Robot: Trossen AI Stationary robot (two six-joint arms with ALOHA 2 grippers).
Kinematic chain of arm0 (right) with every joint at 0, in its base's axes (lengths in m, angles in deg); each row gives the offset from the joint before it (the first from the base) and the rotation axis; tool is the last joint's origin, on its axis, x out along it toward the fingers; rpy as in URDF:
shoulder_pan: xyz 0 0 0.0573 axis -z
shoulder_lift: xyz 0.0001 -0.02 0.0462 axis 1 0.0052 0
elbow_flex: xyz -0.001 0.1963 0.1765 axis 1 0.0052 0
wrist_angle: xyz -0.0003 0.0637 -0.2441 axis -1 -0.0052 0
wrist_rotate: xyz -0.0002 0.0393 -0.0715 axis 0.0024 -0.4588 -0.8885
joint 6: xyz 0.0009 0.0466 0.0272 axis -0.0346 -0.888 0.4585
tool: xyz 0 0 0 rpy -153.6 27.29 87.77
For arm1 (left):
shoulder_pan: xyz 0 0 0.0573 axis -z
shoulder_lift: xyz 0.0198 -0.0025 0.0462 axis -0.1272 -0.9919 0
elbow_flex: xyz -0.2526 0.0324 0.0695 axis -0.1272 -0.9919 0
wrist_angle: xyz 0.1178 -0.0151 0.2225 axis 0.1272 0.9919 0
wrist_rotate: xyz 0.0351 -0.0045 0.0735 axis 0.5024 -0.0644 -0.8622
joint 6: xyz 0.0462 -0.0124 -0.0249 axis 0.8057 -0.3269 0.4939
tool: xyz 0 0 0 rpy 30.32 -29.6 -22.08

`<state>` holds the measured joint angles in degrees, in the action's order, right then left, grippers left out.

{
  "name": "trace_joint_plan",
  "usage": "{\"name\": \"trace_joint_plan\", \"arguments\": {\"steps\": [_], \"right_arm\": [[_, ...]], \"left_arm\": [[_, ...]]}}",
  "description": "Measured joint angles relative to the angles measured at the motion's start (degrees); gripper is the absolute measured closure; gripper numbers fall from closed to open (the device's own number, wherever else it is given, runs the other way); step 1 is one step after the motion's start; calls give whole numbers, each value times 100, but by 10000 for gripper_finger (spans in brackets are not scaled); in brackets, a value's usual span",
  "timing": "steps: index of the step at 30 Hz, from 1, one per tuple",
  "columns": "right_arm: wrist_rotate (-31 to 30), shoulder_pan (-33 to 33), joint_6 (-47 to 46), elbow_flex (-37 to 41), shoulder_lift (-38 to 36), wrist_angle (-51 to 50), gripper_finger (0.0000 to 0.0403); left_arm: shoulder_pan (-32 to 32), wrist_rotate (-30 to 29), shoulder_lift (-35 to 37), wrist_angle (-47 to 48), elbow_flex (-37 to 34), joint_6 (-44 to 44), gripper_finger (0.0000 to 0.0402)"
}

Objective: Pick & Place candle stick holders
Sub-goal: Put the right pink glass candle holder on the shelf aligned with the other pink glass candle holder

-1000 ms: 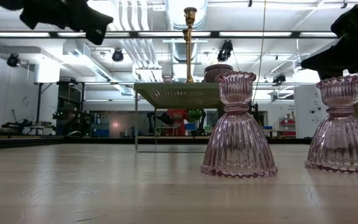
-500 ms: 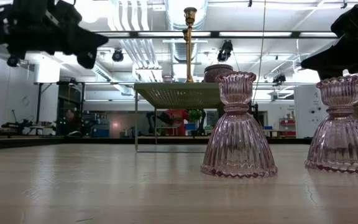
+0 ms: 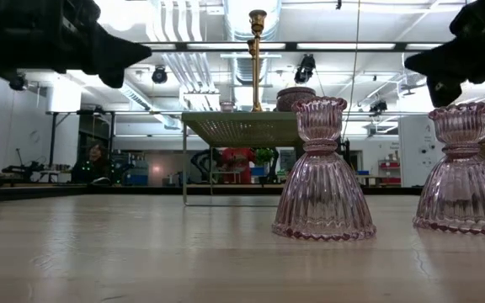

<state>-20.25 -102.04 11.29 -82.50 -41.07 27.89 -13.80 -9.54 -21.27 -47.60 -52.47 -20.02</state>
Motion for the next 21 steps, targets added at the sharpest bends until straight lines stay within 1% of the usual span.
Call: {"name": "trace_joint_plan", "arguments": {"steps": [4, 5, 7, 9, 11, 16, 21], "right_arm": [[20, 0, -304, 0, 11, 24, 390], [125, 1, -471, 0, 9, 24, 390], [615, 2, -845, 0, 33, 67, 390], [1149, 2, -1027, 0, 105, 194, 390], [1468, 0, -1072, 4, 237, 391, 390], [1502, -2, -1075, 52, 705, 1183, 390], [1491, -2, -924, 23, 1221, 1578, 390]], "left_arm": [[29, -46, -112, -9, -7, -15, 393], [29, -46, -147, -25, -7, -47, 392], [29, -44, -228, -16, -7, -106, 392], [29, -44, -318, -16, -7, -131, 391], [29, -42, -419, -122, -7, -127, 391], [27, -41, -675, -437, -7, -133, 391], [27, 22, -785, -560, -7, -184, 390]]}}
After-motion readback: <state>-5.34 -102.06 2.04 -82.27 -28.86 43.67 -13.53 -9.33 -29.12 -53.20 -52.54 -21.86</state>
